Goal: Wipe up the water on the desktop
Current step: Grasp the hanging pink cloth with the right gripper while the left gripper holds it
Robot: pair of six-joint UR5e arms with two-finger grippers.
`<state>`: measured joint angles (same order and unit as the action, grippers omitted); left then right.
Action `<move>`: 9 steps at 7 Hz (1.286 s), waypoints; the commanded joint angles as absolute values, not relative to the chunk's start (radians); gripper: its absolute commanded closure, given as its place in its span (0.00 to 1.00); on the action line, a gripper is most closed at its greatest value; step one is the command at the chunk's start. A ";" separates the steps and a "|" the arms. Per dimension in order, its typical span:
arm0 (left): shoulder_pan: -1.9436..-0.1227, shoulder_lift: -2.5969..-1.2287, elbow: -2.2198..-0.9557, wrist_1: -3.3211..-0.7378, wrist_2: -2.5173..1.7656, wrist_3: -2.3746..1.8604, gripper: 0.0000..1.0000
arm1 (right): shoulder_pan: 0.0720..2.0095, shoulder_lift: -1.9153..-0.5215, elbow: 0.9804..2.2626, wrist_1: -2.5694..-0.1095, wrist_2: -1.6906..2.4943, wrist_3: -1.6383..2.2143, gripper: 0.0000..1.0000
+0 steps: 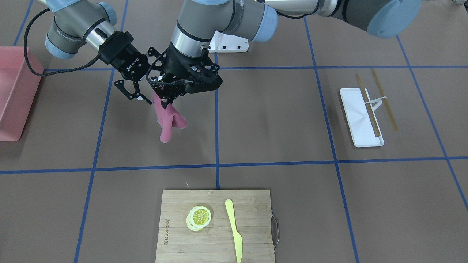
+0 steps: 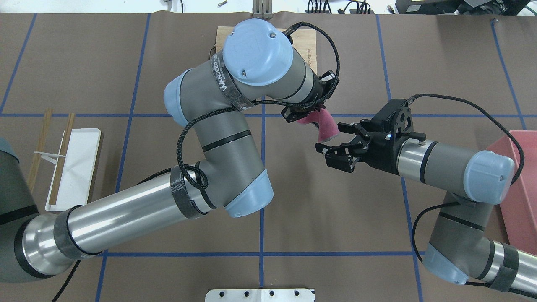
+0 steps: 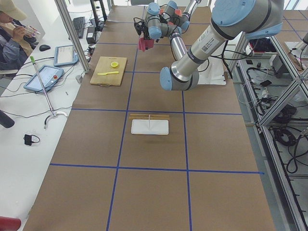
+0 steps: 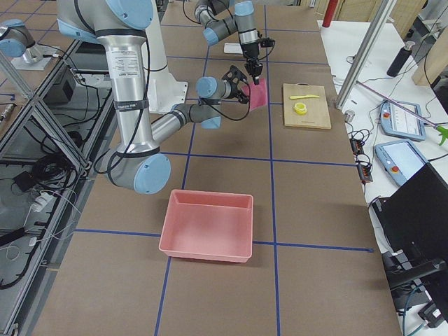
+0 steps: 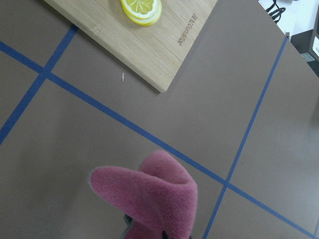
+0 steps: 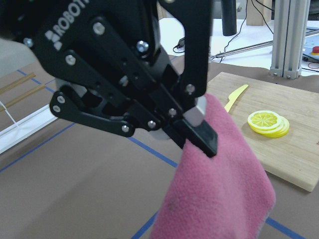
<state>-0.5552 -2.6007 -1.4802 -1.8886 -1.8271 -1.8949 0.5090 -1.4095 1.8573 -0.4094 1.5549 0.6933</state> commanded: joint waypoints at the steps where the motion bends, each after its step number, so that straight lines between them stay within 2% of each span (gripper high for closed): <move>1: -0.543 -2.600 -1.489 -1.888 -1.830 -1.937 1.00 | 0.509 -1.413 1.858 -0.403 1.531 0.695 0.29; 2: -0.540 -2.600 -1.494 -1.888 -1.830 -1.943 1.00 | 0.509 -1.413 1.858 -0.402 1.531 0.695 0.40; 3: -0.532 -2.600 -1.494 -1.888 -1.830 -1.944 1.00 | 0.508 -1.413 1.858 -0.402 1.529 0.695 0.59; 4: -0.532 -2.600 -1.496 -1.888 -1.830 -1.944 1.00 | 0.508 -1.414 1.862 -0.400 1.529 0.706 0.88; 5: -0.532 -2.600 -1.497 -1.888 -1.832 -1.944 1.00 | 0.508 -1.416 1.864 -0.399 1.529 0.813 1.00; 7: -0.532 -2.599 -1.508 -1.890 -1.832 -1.941 1.00 | 0.508 -1.416 1.864 -0.399 1.531 0.830 1.00; 8: -0.532 -2.597 -1.519 -1.890 -1.832 -1.925 0.79 | 0.508 -1.416 1.864 -0.399 1.529 0.831 1.00; 9: -0.534 -2.597 -1.523 -1.890 -1.832 -1.924 0.38 | 0.505 -1.416 1.864 -0.400 1.531 0.834 1.00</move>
<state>-0.5326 -2.5978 -1.5158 -1.8897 -1.8316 -1.9298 0.5065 -1.4158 1.8637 -0.3992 1.5302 0.8295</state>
